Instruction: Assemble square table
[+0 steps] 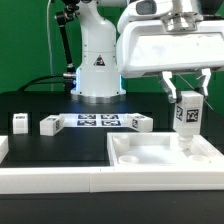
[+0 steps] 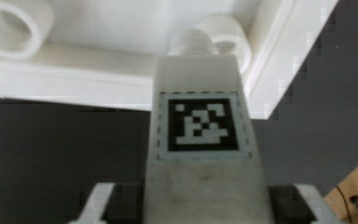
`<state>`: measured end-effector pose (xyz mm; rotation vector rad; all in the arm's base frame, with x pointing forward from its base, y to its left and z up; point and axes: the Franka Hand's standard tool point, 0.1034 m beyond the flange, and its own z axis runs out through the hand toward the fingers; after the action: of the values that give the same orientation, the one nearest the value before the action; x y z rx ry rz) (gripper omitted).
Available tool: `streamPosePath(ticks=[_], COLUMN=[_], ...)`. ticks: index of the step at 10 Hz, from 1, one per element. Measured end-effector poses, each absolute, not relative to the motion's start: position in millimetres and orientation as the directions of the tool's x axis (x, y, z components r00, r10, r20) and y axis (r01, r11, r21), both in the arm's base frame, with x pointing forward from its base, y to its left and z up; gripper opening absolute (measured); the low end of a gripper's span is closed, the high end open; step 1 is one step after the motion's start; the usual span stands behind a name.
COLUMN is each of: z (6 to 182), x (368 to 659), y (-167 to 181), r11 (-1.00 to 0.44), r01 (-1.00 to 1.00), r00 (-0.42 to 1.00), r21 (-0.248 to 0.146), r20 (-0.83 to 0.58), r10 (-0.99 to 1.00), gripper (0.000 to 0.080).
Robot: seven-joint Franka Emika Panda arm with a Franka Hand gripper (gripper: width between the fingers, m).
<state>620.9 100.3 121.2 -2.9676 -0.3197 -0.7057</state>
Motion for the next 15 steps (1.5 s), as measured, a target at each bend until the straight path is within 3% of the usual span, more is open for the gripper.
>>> streamPosePath(ticks=[2, 15], z=[118.9, 102.4], x=[630, 627], y=[110, 117], r11=[-0.964, -0.964], r01=[0.265, 0.266], r00=[0.86, 0.865], r21=[-0.009, -0.016], r20=[0.455, 0.446], r10=[0.232, 0.231], gripper=[0.0291, 0.0291])
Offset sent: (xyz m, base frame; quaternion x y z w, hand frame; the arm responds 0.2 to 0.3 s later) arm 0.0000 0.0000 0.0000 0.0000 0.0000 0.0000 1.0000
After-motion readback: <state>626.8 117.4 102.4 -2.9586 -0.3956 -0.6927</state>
